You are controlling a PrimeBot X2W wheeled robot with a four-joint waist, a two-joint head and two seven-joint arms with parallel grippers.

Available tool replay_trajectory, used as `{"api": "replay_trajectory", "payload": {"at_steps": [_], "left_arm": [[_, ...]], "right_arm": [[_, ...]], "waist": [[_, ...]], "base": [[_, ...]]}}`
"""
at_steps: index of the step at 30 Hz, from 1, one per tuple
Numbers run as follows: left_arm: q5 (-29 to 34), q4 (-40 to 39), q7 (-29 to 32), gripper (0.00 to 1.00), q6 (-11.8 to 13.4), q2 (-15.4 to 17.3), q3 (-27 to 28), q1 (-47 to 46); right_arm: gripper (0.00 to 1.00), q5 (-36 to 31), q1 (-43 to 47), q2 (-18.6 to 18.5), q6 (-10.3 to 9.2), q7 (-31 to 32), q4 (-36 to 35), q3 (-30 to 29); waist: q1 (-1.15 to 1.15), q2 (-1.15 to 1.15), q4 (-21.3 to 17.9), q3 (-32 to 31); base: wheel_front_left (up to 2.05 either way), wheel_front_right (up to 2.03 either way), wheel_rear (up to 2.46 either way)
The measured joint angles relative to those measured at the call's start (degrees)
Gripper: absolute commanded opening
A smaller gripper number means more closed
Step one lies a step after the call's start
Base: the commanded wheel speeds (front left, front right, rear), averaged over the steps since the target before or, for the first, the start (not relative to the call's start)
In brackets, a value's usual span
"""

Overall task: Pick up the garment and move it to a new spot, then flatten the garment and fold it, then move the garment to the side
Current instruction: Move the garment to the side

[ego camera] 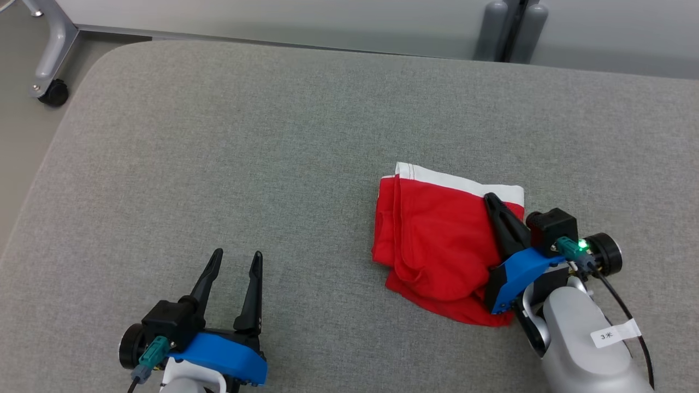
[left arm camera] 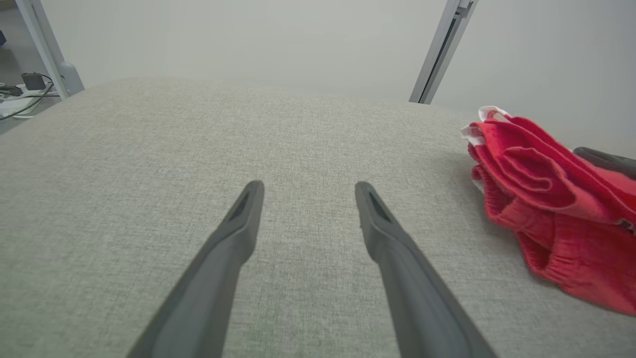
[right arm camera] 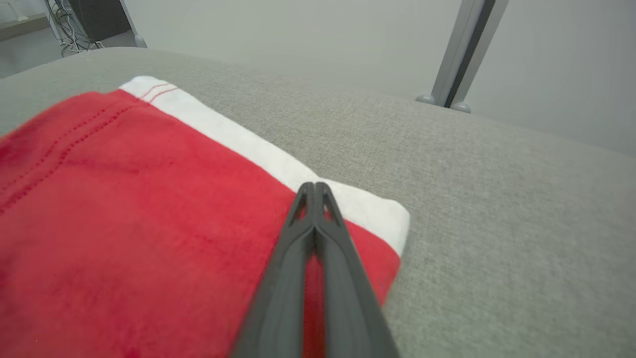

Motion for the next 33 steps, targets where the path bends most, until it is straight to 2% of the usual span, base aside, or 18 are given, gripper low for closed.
{"api": "replay_trajectory", "payload": {"at_steps": [8,23,30,33], "left_arm": [[-0.5,-1.7,0.0,1.0,0.0,0.8,-0.5,-0.1],[-1.5,-2.1,0.0,1.0,0.0,1.2,-2.6,1.4],[-1.7,-1.7,0.0,1.0,0.0,1.2,-2.2,2.2],[-1.5,-1.7,0.0,1.0,0.0,1.0,-1.7,2.5]], "right_arm": [[0.0,2.8,3.0,0.0,0.0,0.0,-5.3,7.4],[0.0,8.5,6.8,-0.1,0.0,0.0,-5.6,21.9],[0.0,15.9,8.1,0.0,0.02,0.0,-5.0,31.5],[0.0,17.4,7.9,0.0,0.01,0.0,-6.7,30.9]], "waist": [[0.0,0.0,0.1,0.1],[-0.01,0.0,1.3,-2.8],[-0.02,0.0,0.6,-4.1],[-0.02,0.0,-0.3,-4.9]], "base": [[0.0,0.0,0.0],[0.0,0.0,0.0],[0.0,0.0,0.0],[0.0,0.0,0.0]]}}
